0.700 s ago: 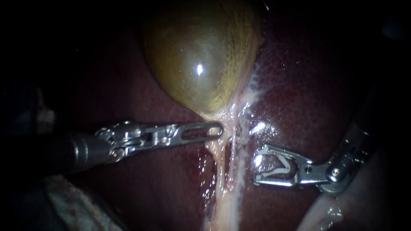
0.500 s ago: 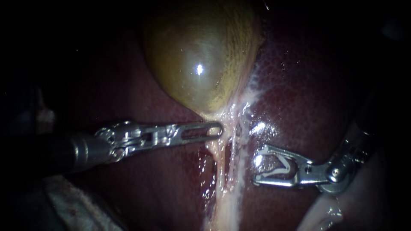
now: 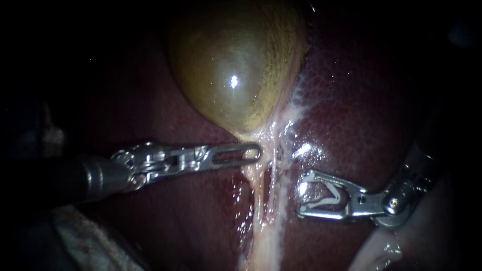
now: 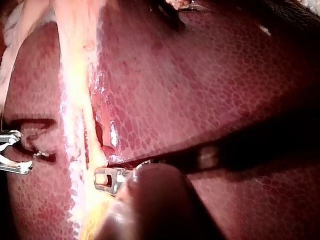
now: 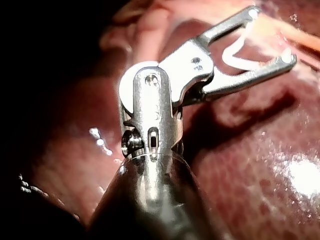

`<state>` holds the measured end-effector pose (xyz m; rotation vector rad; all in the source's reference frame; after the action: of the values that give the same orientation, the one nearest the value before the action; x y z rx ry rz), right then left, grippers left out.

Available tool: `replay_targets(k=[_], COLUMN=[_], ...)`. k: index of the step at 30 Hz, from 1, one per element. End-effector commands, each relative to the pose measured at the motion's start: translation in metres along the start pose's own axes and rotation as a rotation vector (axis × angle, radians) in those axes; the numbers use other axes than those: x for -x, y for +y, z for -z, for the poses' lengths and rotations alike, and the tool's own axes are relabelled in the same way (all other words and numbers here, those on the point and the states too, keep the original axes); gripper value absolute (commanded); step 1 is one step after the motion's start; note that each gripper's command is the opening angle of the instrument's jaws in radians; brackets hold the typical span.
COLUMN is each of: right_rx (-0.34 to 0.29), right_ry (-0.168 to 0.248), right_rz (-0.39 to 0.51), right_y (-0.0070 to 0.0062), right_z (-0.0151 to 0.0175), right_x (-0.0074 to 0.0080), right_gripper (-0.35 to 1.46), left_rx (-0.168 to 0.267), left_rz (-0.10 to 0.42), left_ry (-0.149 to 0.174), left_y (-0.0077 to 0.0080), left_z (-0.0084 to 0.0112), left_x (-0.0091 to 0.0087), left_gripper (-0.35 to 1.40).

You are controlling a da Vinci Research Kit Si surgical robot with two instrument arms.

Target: Clipping first clip left tube

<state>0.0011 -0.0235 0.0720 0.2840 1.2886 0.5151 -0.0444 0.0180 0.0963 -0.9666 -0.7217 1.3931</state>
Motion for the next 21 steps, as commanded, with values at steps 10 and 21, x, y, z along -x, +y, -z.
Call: replay_targets(k=[10, 21], right_rx=[0.007, 0.007], right_ry=[-0.001, 0.0], right_rz=[0.0, -0.001], right_y=[-0.0006, -0.0011], right_z=[-0.0007, -0.0013], right_x=[-0.0002, -0.0003], right_gripper=[0.6, 0.6], left_rx=[0.009, 0.006], left_rz=[0.011, 0.022], left_ry=[-0.014, -0.032], left_y=[0.002, 0.004], left_z=[0.0011, 0.0029], left_x=[-0.0001, -0.0006], left_gripper=[-0.35, -0.35])
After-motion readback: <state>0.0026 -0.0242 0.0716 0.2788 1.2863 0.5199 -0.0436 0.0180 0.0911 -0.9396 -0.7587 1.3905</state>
